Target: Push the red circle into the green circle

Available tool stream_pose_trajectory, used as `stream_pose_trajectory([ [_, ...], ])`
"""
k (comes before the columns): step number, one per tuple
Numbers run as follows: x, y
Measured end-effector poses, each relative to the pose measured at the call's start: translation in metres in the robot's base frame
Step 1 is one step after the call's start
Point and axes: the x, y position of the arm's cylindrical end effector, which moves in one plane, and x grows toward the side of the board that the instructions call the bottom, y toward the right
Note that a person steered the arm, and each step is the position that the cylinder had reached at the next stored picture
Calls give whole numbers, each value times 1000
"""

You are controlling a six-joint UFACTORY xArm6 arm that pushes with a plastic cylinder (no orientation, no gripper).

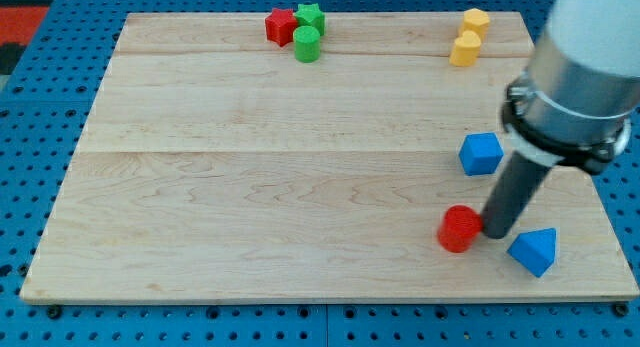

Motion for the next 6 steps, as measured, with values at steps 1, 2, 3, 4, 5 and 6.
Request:
stream_pose_trajectory([
  [1,5,-9],
  [2,31,-20],
  [3,27,-91],
  [4,-3,-130],
  [5,9,-132],
  [6,14,-133],
])
